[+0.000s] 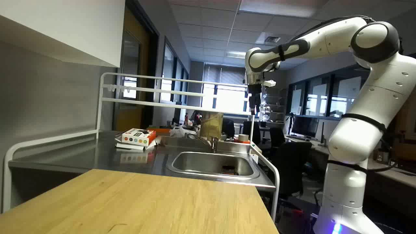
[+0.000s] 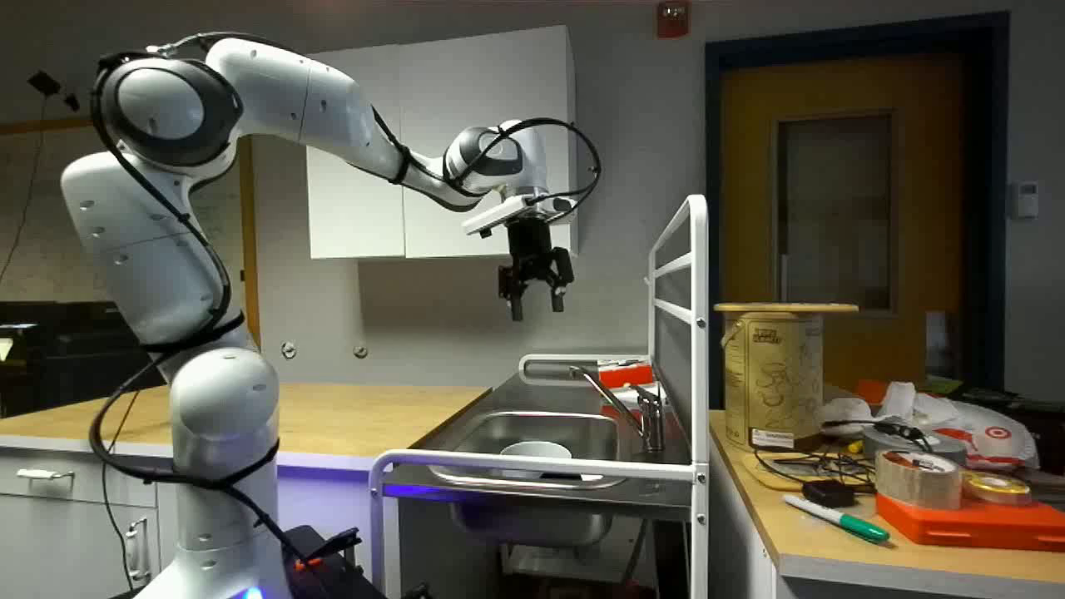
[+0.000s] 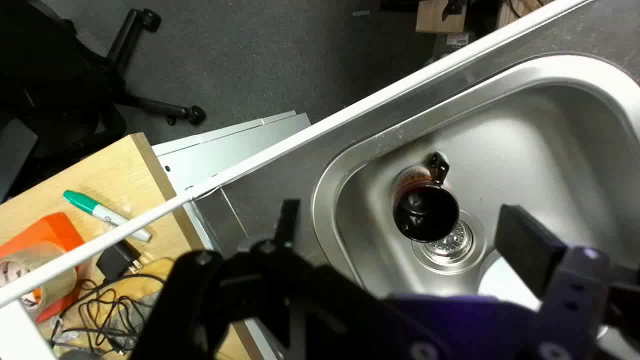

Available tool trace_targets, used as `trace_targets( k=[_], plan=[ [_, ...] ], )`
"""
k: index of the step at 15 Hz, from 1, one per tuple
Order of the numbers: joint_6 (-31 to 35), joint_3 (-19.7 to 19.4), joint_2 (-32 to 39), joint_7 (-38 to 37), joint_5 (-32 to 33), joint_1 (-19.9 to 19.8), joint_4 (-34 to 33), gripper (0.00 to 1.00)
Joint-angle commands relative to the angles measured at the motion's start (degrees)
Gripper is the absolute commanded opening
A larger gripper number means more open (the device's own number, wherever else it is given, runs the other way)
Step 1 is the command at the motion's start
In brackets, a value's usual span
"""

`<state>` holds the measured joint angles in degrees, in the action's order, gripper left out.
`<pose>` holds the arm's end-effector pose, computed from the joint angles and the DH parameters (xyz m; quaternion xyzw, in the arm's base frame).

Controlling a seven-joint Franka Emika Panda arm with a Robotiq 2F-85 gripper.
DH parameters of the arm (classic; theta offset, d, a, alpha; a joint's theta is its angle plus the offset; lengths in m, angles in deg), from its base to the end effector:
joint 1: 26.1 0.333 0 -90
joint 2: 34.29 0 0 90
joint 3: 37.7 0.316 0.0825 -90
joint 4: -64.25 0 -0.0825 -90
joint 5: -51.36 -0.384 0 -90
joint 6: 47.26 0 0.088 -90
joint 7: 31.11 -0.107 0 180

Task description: Get the cup from the sink basin and place it on the sink countertop

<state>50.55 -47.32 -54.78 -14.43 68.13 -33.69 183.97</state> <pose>0.4157 -0.1668 0.5685 0.9930 0.0229 -0.0463 0.1064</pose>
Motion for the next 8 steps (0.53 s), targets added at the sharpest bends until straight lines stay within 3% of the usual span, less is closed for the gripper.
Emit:
trace_targets(
  k=[1,8],
  plan=[
    [-0.03,-0.21,0.05,-0.06,0.06,0.27,-0.15,1.0],
    [-0.03,-0.21,-0.27,-0.06,0.07,0.27,-0.21,1.0]
  ],
)
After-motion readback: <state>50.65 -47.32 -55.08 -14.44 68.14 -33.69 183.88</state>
